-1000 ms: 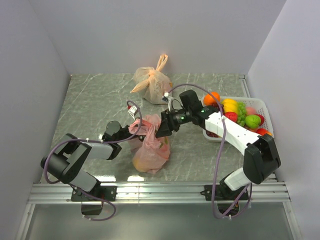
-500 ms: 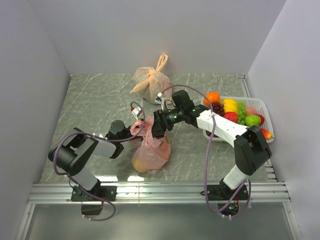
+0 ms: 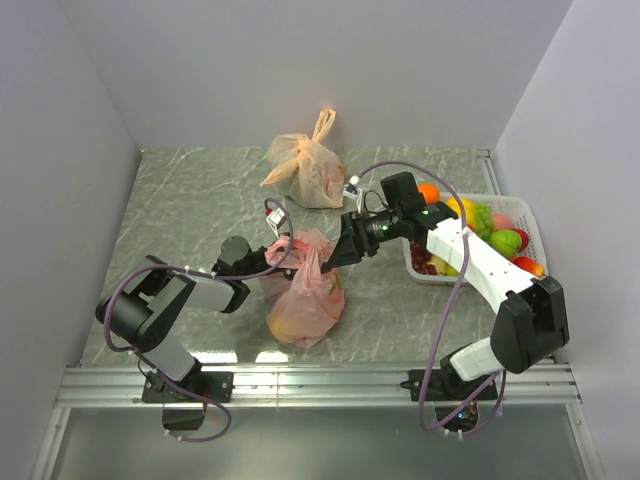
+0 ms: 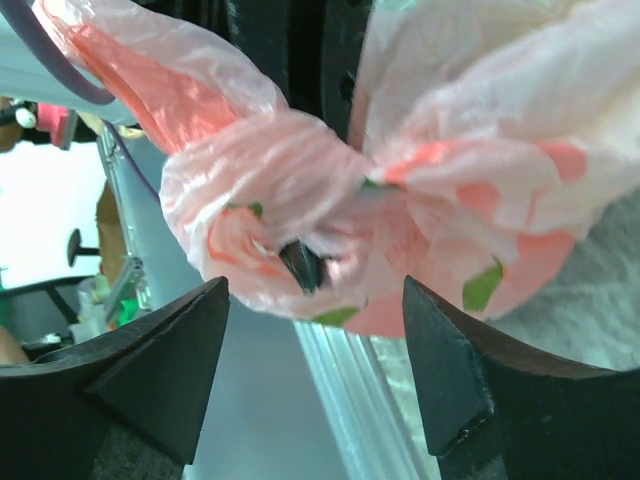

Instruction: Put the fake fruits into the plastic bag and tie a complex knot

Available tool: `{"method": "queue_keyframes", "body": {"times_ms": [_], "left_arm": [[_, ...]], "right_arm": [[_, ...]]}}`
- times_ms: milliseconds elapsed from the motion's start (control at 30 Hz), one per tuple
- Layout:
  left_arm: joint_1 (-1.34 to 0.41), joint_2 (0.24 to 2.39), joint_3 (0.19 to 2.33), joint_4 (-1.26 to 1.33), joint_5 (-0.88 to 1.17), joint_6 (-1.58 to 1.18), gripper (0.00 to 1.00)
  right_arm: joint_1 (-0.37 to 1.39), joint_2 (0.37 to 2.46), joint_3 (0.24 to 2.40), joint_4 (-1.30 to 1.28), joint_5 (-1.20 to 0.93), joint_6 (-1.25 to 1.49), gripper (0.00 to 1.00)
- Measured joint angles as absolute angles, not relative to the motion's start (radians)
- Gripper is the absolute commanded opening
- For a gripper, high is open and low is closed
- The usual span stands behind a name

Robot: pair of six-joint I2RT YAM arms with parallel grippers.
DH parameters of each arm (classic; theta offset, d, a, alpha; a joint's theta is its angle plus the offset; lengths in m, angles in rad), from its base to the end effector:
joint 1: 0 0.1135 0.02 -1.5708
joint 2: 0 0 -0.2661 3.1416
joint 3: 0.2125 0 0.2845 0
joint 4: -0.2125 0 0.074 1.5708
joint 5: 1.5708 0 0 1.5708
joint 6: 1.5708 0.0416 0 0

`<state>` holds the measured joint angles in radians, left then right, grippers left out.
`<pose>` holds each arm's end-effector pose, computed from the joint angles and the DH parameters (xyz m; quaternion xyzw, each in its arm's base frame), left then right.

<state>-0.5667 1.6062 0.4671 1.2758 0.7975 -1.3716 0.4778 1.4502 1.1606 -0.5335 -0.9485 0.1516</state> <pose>0.2391 -0.1874 0.1660 0.0321 0.6718 -0.7171 0.1828 0.2850 0.1856 0.2837 -0.2990 0.7901 0.5048 0.1774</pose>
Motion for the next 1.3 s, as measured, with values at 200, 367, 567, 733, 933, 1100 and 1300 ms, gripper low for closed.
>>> {"method": "queue_keyframes", "body": {"times_ms": [200,367,567,733,933,1100,1300], "left_arm": [[-0.567,1.606,0.473,1.275,0.815,-1.361,0.37],[-0.567,1.606,0.474,1.275,0.817,-1.353,0.45],[-0.567,1.606,0.474,1.270,0.816,-1.347,0.46],[-0.567,1.606,0.474,1.268,0.812,-1.349,0.43],[-0.567,1.606,0.474,1.256,0.807,-1.357,0.45],[-0.572,1.607,0.473,1.245,0.800,-1.370,0.49],[-0.576,1.607,0.466,1.244,0.787,-1.376,0.47]], "right_arm": [[0.442,1.448,1.151,-0.596,-0.978,0.185,0.58],[0.437,1.464,1.125,-0.580,-0.997,0.251,0.56],[0.433,1.489,1.123,-0.569,-1.024,0.297,0.53],[0.434,1.490,1.122,-0.551,-1.021,0.318,0.52],[0.445,1.491,1.102,-0.498,-1.024,0.345,0.49],[0.460,1.491,1.097,-0.454,-1.033,0.371,0.42],[0.468,1.493,1.090,-0.426,-1.039,0.380,0.44]]}}
